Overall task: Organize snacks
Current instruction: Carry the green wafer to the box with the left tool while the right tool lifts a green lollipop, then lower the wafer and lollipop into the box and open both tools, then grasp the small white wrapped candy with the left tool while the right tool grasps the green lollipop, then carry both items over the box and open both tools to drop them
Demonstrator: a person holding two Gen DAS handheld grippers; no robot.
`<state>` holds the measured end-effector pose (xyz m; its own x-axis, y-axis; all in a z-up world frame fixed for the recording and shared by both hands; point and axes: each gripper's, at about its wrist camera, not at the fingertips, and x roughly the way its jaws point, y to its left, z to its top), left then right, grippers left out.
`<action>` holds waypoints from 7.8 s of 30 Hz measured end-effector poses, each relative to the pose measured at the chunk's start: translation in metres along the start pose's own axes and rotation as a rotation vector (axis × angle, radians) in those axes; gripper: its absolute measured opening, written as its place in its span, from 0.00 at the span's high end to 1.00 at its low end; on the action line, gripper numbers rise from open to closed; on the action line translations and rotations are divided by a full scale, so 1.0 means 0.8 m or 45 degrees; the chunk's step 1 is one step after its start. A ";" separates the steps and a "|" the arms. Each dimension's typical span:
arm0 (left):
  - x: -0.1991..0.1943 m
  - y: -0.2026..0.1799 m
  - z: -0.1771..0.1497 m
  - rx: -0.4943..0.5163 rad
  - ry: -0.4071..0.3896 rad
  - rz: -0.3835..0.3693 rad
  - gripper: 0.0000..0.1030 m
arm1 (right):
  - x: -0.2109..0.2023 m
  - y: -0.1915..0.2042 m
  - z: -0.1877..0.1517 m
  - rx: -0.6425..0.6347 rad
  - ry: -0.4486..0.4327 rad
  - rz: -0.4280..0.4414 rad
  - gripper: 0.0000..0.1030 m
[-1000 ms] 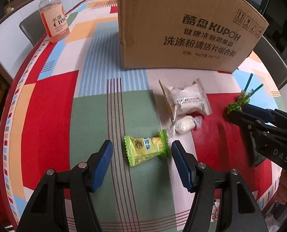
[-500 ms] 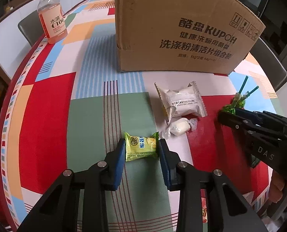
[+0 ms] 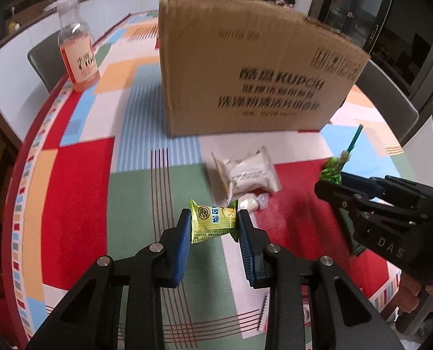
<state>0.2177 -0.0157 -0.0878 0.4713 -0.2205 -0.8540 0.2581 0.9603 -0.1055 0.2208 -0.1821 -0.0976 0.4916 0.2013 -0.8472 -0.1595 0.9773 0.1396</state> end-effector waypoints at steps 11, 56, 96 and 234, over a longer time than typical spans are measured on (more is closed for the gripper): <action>-0.052 -0.008 0.025 0.029 -0.158 -0.027 0.70 | -0.050 0.005 0.012 -0.019 -0.117 0.030 0.72; -0.107 -0.033 0.195 0.112 -0.490 -0.050 0.70 | -0.144 -0.013 0.164 -0.087 -0.531 -0.011 0.72; -0.135 -0.050 0.138 0.179 -0.524 0.071 0.43 | -0.148 -0.007 0.115 -0.127 -0.503 -0.045 0.60; -0.136 -0.037 0.159 0.126 -0.560 -0.114 0.82 | -0.152 -0.011 0.142 -0.048 -0.546 0.022 0.74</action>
<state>0.2659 -0.0416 0.0727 0.7513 -0.3737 -0.5440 0.3831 0.9181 -0.1017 0.2600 -0.2075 0.0626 0.7986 0.2347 -0.5542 -0.1982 0.9720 0.1261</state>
